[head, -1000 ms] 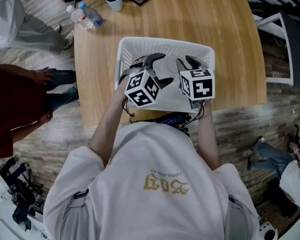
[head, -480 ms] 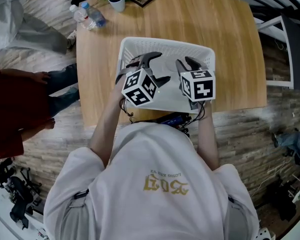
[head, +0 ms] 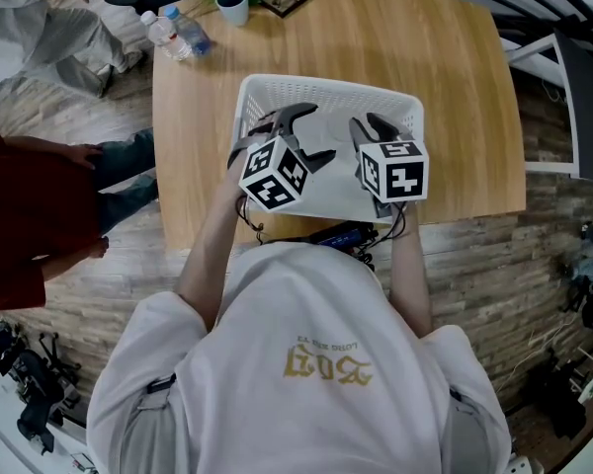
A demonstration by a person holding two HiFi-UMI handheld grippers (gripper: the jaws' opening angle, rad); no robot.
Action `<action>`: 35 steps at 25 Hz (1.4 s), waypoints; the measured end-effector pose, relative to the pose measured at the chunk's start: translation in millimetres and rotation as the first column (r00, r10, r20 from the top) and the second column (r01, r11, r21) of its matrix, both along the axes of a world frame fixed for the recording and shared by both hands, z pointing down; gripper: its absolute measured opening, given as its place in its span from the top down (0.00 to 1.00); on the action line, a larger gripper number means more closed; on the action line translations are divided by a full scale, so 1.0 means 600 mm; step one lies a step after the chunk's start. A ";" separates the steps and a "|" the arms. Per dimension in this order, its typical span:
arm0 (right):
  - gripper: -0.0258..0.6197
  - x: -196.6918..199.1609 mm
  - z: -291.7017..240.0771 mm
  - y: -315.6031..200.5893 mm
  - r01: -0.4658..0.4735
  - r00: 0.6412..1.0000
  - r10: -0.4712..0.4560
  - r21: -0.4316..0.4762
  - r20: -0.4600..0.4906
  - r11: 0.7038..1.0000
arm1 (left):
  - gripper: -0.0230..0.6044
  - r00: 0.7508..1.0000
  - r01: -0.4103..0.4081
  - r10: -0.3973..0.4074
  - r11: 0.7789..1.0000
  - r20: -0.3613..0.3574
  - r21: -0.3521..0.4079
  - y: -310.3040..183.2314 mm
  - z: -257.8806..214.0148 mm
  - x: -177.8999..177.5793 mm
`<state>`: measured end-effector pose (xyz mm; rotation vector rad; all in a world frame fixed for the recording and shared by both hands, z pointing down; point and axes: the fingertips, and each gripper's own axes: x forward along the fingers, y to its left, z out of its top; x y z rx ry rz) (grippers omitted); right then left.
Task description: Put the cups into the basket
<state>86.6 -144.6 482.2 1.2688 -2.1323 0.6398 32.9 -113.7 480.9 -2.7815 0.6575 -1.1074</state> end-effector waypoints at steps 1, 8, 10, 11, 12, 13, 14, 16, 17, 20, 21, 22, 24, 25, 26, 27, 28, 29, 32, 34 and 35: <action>0.78 0.000 -0.003 0.000 0.000 1.000 0.000 0.009 0.003 1.000 | 0.36 1.000 0.004 -0.004 1.000 -0.005 -0.002 0.000 -0.001 -0.001; 0.78 -0.001 -0.028 0.000 -0.005 1.000 0.003 0.062 0.029 0.998 | 0.60 0.979 0.087 -0.097 0.994 -0.180 -0.062 -0.004 -0.035 -0.005; 0.78 0.001 -0.032 0.002 -0.010 0.999 0.007 0.067 0.031 0.998 | 0.63 0.968 0.113 -0.126 0.991 -0.217 -0.073 -0.008 -0.042 -0.008; 0.78 0.001 -0.033 0.003 -0.011 0.999 0.009 0.069 0.033 0.998 | 0.66 0.963 0.126 -0.140 0.989 -0.229 -0.075 -0.010 -0.044 -0.010; 0.78 0.001 -0.033 0.005 -0.011 0.999 0.009 0.071 0.037 0.997 | 0.70 0.958 0.141 -0.155 0.987 -0.241 -0.075 -0.012 -0.045 -0.013; 0.78 0.000 -0.034 0.006 -0.009 0.999 0.006 0.073 0.043 0.997 | 0.75 0.951 0.158 -0.172 0.985 -0.258 -0.075 -0.015 -0.048 -0.016; 0.78 -0.001 -0.034 0.007 -0.008 0.999 0.004 0.074 0.051 0.997 | 0.80 0.941 0.177 -0.192 0.981 -0.280 -0.077 -0.019 -0.052 -0.019; 0.79 -0.001 -0.035 0.009 -0.011 0.998 0.006 0.077 0.064 0.997 | 0.86 0.916 0.217 -0.236 0.972 -0.326 -0.093 -0.027 -0.059 -0.025; 0.80 0.000 -0.036 0.010 -0.013 0.998 0.008 0.081 0.065 0.997 | 0.90 0.903 0.237 -0.259 0.966 -0.344 -0.104 -0.031 -0.061 -0.029; 0.89 0.008 -0.042 0.012 -0.020 0.999 0.016 0.104 0.048 0.994 | 0.95 0.869 0.281 -0.307 0.952 -0.388 -0.124 -0.041 -0.073 -0.041; 0.91 0.010 -0.045 0.012 -0.022 0.999 0.017 0.115 0.041 0.993 | 0.95 0.863 0.288 -0.313 0.950 -0.398 -0.122 -0.042 -0.078 -0.043; 0.93 0.012 -0.048 0.013 -0.021 0.999 0.017 0.126 0.037 0.992 | 0.95 0.857 0.295 -0.318 0.948 -0.407 -0.120 -0.043 -0.083 -0.046; 0.94 0.012 -0.054 0.012 -0.019 0.999 0.014 0.147 0.034 0.989 | 0.95 0.841 0.317 -0.336 0.941 -0.425 -0.118 -0.048 -0.094 -0.053; 0.94 0.012 -0.058 0.012 -0.019 0.999 0.014 0.159 0.033 0.987 | 0.95 0.833 0.327 -0.345 0.938 -0.434 -0.116 -0.050 -0.100 -0.055; 0.94 0.012 -0.062 0.012 -0.019 0.999 0.014 0.173 0.035 0.985 | 0.95 0.827 0.335 -0.349 0.936 -0.440 -0.112 -0.052 -0.105 -0.057; 0.94 0.012 -0.066 0.012 -0.021 0.999 0.014 0.187 0.040 0.982 | 0.95 0.825 0.339 -0.349 0.935 -0.445 -0.105 -0.052 -0.109 -0.057; 0.94 0.012 -0.071 0.013 -0.024 0.999 0.014 0.203 0.050 0.979 | 0.95 0.823 0.342 -0.346 0.935 -0.450 -0.095 -0.051 -0.114 -0.057; 0.94 0.012 -0.077 0.015 -0.027 0.998 0.014 0.222 0.060 0.975 | 0.95 0.822 0.342 -0.341 0.936 -0.457 -0.083 -0.049 -0.119 -0.056; 0.94 0.015 -0.104 0.019 -0.041 0.997 0.019 0.306 0.075 0.951 | 0.95 0.800 0.346 -0.325 0.937 -0.504 -0.055 -0.043 -0.145 -0.055; 0.94 0.019 -0.128 0.021 -0.060 0.996 0.032 0.367 0.083 0.928 | 0.95 0.772 0.367 -0.323 0.930 -0.547 -0.030 -0.040 -0.170 -0.058; 0.94 0.022 -0.141 0.023 -0.073 0.995 0.040 0.394 0.092 0.916 | 0.95 0.759 0.383 -0.321 0.924 -0.566 -0.011 -0.039 -0.183 -0.061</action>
